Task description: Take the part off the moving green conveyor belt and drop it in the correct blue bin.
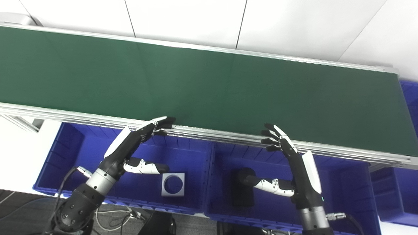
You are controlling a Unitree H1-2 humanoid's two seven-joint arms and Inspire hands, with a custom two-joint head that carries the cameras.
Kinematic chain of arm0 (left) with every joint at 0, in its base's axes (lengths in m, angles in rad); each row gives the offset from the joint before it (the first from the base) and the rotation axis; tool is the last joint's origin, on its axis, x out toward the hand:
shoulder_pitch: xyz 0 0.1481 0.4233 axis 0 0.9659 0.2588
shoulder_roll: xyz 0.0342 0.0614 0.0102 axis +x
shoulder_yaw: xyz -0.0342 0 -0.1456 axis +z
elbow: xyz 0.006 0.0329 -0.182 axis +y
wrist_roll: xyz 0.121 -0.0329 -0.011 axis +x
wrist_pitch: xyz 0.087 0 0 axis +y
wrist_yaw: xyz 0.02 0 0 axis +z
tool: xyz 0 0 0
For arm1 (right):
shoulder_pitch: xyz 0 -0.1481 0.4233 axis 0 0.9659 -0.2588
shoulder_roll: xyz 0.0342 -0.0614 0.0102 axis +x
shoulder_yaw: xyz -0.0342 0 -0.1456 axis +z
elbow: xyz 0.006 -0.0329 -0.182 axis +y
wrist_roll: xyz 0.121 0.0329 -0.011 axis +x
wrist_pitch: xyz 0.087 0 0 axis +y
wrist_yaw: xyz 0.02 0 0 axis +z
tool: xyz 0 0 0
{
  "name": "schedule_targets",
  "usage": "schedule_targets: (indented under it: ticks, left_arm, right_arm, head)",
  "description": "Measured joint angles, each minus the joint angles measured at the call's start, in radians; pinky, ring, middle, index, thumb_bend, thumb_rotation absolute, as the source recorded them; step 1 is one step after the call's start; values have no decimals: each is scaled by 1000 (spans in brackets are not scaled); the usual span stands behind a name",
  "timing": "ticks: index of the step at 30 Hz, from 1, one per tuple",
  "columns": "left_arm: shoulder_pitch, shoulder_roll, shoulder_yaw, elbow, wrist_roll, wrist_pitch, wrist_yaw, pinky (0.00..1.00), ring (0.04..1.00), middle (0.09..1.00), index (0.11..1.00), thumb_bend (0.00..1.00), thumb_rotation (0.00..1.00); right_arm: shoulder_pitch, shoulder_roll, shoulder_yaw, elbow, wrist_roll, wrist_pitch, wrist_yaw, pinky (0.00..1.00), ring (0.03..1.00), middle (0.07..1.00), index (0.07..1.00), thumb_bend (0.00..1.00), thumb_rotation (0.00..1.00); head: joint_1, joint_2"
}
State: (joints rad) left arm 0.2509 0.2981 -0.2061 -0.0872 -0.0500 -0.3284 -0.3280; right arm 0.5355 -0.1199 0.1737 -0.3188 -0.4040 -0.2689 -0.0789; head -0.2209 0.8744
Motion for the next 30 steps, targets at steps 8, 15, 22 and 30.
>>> schedule_targets:
  ticks: [8, 15, 22, 30]
  left_arm:
    - [18, -16, 7, 1, -119, -5, -43, 816, 826, 855, 859, 965, 477]
    - [19, -33, 14, 35, -138, -17, -57, 836, 841, 855, 855, 965, 447]
    - [23, -51, 18, 33, -159, -42, -65, 849, 846, 854, 844, 982, 424]
    - [24, -66, 24, 28, -160, -45, -65, 841, 842, 851, 843, 980, 391]
  right_arm:
    - [11, 4, 9, 0, 13, 0, 11, 663, 738, 807, 894, 927, 543]
    - [30, 5, 19, 0, -23, 0, 29, 625, 720, 793, 894, 927, 469]
    - [51, 17, 16, 11, -48, -10, -1, 625, 704, 782, 881, 926, 460]
    - [53, 35, 7, 47, -65, -67, -65, 638, 711, 780, 873, 909, 462]
  head:
    - [-5, -52]
    - [-6, -92]
    - [6, -137]
    - [14, -156]
